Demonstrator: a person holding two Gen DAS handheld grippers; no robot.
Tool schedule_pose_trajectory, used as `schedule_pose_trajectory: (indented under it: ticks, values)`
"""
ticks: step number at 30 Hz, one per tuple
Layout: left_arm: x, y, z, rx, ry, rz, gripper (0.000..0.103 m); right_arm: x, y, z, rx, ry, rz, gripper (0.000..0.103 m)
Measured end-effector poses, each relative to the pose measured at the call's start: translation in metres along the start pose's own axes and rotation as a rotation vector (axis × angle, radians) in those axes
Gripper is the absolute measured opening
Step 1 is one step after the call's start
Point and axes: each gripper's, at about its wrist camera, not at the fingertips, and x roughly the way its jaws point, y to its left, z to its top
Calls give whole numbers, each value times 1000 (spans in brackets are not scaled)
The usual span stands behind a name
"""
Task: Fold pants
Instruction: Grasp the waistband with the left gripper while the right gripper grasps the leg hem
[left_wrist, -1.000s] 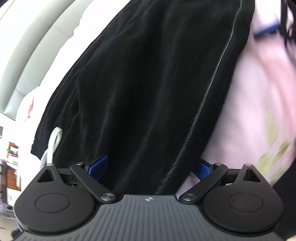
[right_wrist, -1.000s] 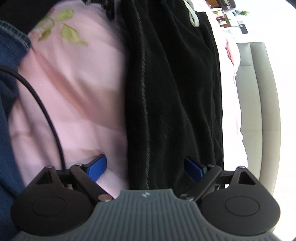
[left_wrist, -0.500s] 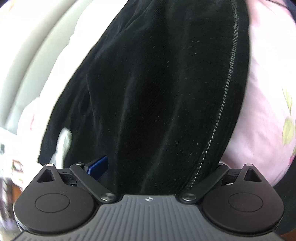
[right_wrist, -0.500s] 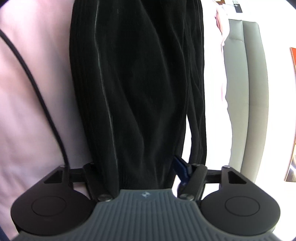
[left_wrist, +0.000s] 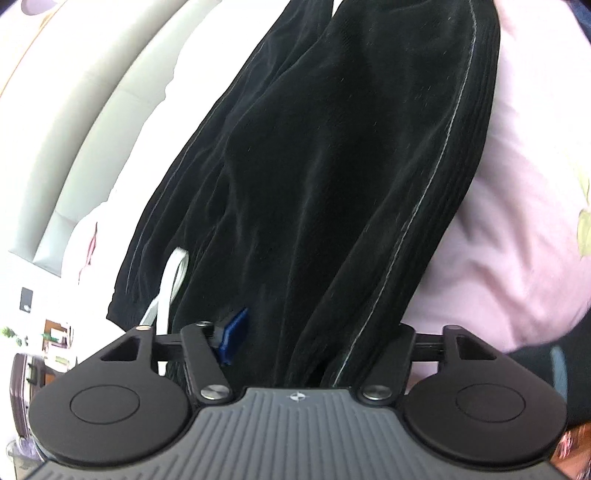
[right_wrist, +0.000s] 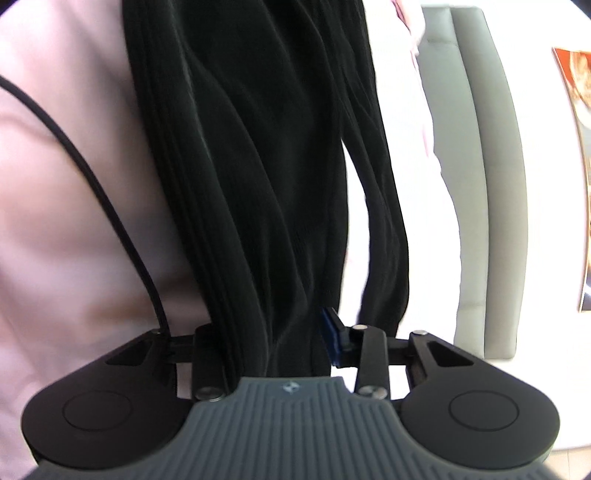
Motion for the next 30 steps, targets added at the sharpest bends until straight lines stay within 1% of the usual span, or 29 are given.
schedule_pose_trajectory:
  ticks: [2,4,5,6,7,9,10,13,17,21,24,30]
  values:
    - [3,2,-5,-1,27,-16,71,6,-4,-13,30,34,0,33]
    - [8,6,-13,10,48,-27,65,12,-6,-25,52,65,9,32]
    - [8,8,-16,9,52,-34,56,16,-6,-32,52,80,9,30]
    - [8,10,-17,-1,58,-43,39,20,-6,-38,51,96,10,27]
    - [8,14,-19,-19,61,-58,30,25,-9,-41,61,108,15,23]
    - [2,20,-19,-66,38,-57,21,26,-15,-52,115,107,37,5]
    - [-3,24,-17,-87,21,-42,20,23,-18,-56,142,101,53,0]
    - [-15,40,-12,-132,-24,-6,19,16,-31,-58,172,59,30,0]
    - [-31,65,-5,-186,-70,19,19,0,-59,-60,236,-2,-42,0]
    - [-37,90,2,-253,-108,20,19,-10,-86,-65,307,-30,-109,0]
    - [-33,102,6,-283,-125,20,19,-8,-91,-64,307,-32,-122,0]
    - [-25,132,24,-289,-152,24,19,14,-105,-61,260,-27,-130,0]
